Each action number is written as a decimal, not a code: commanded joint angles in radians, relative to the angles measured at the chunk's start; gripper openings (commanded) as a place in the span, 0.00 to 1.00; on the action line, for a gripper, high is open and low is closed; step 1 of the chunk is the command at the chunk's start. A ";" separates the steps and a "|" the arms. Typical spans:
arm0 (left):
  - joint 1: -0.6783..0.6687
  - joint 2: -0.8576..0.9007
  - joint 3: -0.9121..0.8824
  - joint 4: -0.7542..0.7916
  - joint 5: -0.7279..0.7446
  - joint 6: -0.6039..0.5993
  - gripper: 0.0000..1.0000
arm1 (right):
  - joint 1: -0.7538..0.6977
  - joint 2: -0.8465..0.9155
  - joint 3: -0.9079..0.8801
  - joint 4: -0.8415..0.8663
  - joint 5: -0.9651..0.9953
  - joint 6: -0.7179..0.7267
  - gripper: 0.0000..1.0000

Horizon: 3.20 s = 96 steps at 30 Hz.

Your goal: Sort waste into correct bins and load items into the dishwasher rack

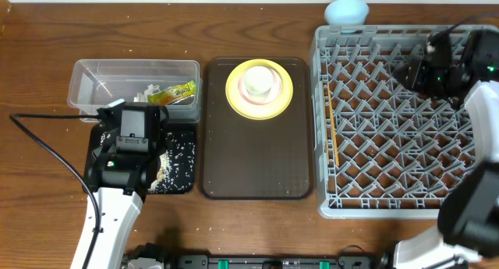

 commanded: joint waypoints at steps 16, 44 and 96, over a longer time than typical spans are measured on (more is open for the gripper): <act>0.005 0.000 0.016 -0.003 -0.017 0.005 0.96 | 0.339 0.109 0.859 -0.416 0.515 -0.113 0.50; 0.005 0.000 0.016 -0.003 -0.016 0.005 0.96 | 0.423 0.911 1.248 -0.087 0.499 -0.312 0.68; 0.005 0.000 0.016 -0.003 -0.017 0.005 0.96 | 0.351 1.095 1.242 0.169 0.494 -0.030 0.56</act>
